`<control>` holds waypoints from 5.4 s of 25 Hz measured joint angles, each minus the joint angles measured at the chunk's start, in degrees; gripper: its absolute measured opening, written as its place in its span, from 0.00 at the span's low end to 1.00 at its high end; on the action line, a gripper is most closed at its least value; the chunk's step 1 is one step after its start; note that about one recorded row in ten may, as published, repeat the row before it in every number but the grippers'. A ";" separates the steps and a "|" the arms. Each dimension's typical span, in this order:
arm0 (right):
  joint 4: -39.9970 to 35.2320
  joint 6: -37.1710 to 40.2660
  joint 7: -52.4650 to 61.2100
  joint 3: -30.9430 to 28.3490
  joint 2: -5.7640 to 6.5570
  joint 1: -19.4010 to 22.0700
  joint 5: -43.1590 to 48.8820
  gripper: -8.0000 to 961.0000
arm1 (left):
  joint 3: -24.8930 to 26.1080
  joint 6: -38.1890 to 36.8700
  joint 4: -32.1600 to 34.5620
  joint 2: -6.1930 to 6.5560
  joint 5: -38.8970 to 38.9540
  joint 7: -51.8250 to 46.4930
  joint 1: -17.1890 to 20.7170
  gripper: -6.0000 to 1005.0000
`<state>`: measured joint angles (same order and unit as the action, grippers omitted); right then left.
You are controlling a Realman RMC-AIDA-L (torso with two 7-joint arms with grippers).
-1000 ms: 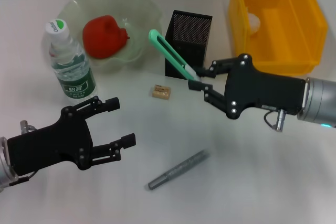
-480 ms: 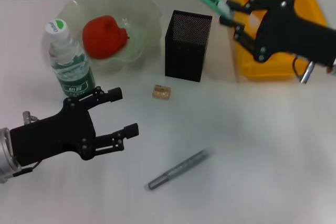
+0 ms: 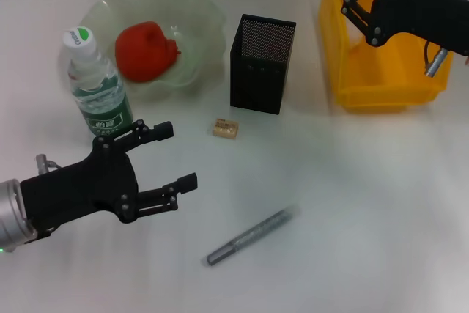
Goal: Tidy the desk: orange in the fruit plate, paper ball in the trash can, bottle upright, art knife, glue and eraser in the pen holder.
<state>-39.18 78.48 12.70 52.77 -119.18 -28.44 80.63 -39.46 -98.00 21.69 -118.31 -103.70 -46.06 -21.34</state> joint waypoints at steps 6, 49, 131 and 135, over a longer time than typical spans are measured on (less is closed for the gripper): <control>-1.80 -2.28 -6.71 -0.07 -0.08 -0.14 0.63 0.20 | -0.12 1.41 -0.15 0.06 -0.09 1.35 -0.82 0.84; -2.28 -11.26 -63.00 3.16 -0.29 -5.85 -0.13 0.20 | -1.86 6.05 -3.94 -0.29 -0.38 6.94 -1.14 0.84; -7.25 -22.72 -102.45 19.35 -0.56 2.34 -7.59 0.32 | 1.92 9.15 -4.57 -0.37 0.09 9.14 0.80 0.84; -6.01 -22.82 -104.47 19.45 -0.58 1.94 -9.30 0.33 | 1.93 9.16 -4.56 -0.37 0.28 9.31 0.86 0.84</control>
<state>-45.19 55.66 -91.77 72.22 -119.76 -26.50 71.33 -37.53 -88.84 17.13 -118.68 -103.42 -36.75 -20.48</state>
